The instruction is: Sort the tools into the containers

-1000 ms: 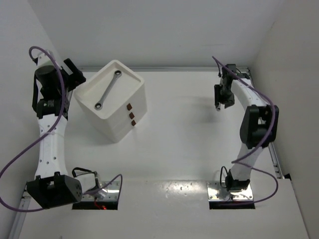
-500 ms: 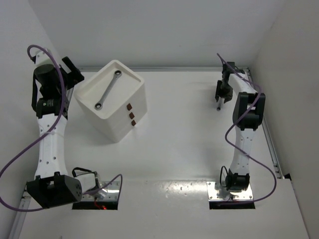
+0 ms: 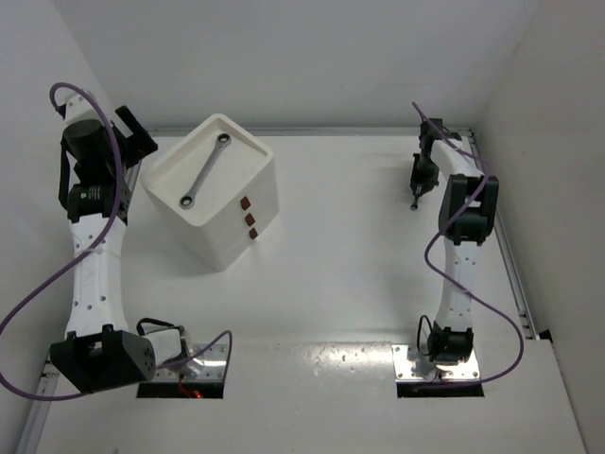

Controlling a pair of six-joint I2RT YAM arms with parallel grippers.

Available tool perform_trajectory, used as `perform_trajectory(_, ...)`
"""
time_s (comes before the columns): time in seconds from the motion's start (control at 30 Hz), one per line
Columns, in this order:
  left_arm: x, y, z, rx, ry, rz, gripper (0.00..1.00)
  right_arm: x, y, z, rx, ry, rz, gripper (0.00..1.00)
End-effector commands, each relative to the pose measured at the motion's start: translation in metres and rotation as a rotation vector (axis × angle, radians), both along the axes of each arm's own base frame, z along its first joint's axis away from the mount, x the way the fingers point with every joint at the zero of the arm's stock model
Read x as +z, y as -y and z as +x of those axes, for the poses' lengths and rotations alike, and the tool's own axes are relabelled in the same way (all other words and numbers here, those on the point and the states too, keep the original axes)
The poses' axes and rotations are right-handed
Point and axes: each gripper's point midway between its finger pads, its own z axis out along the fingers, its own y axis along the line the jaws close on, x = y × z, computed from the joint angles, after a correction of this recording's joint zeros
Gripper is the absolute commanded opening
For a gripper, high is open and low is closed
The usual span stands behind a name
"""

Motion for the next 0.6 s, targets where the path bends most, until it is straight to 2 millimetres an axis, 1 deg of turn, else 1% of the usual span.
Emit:
perform_trajectory(0.0, 0.024, -0.001, -0.001, 0.011, 0.051, 0.032, 1.0, -0.029, -0.001, -0.009, -0.018, -0.056, 0.0, 0.15)
perform_trajectory(0.03, 0.022, -0.001, -0.002, 0.011, 0.042, 0.03, 1.0, -0.032, -0.001, -0.015, -0.018, -0.075, 0.001, 0.02)
perform_trajectory(0.07, 0.018, -0.002, 0.001, 0.011, 0.033, 0.028, 1.0, -0.032, -0.003, -0.014, -0.016, -0.075, 0.01, 0.0)
perform_trajectory(0.1, 0.018, -0.002, 0.001, 0.011, 0.033, 0.028, 1.0, -0.038, -0.005, -0.022, -0.013, -0.098, 0.024, 0.0)
perform_trajectory(0.13, 0.018, -0.002, 0.001, 0.011, 0.033, 0.028, 1.0, -0.039, -0.007, -0.022, -0.01, -0.098, 0.034, 0.0)
perform_trajectory(0.17, 0.018, -0.002, 0.001, 0.009, 0.03, 0.037, 1.0, -0.036, -0.013, -0.024, -0.003, -0.097, 0.067, 0.0)
perform_trajectory(0.2, 0.018, -0.002, 0.001, 0.009, 0.03, 0.037, 1.0, -0.026, -0.017, -0.025, 0.002, -0.087, 0.084, 0.0)
perform_trajectory(0.23, 0.014, -0.002, 0.001, 0.009, 0.021, 0.035, 1.0, -0.017, -0.021, -0.022, 0.009, -0.065, 0.105, 0.0)
perform_trajectory(0.27, 0.014, -0.002, 0.001, 0.009, 0.021, 0.035, 1.0, -0.01, -0.031, -0.023, 0.023, -0.055, 0.159, 0.0)
perform_trajectory(0.3, 0.008, -0.002, 0.001, 0.011, 0.012, 0.024, 1.0, 0.004, -0.043, -0.019, 0.036, -0.023, 0.202, 0.0)
perform_trajectory(0.33, 0.008, -0.002, 0.001, 0.011, 0.012, 0.024, 1.0, 0.03, -0.06, -0.016, 0.07, 0.028, 0.295, 0.0)
perform_trajectory(0.37, 0.004, 0.0, 0.002, 0.004, 0.006, 0.011, 1.0, 0.041, -0.078, -0.017, 0.106, 0.042, 0.33, 0.0)
perform_trajectory(0.4, 0.004, 0.0, 0.002, 0.003, 0.006, 0.011, 1.0, 0.054, -0.088, -0.018, 0.129, 0.062, 0.352, 0.0)
perform_trajectory(0.43, -0.001, 0.0, 0.002, 0.006, 0.0, -0.002, 1.0, 0.084, -0.102, -0.016, 0.156, 0.119, 0.395, 0.0)
perform_trajectory(0.47, 0.001, 0.0, 0.003, 0.006, 0.009, -0.001, 1.0, 0.092, -0.116, -0.021, 0.177, 0.129, 0.416, 0.0)
perform_trajectory(0.53, 0.004, 0.0, 0.004, 0.008, 0.021, -0.007, 1.0, 0.114, -0.128, -0.024, 0.177, 0.17, 0.46, 0.0)
perform_trajectory(0.57, 0.004, 0.002, 0.004, -0.002, 0.021, -0.009, 1.0, 0.131, -0.137, -0.031, 0.193, 0.2, 0.474, 0.0)
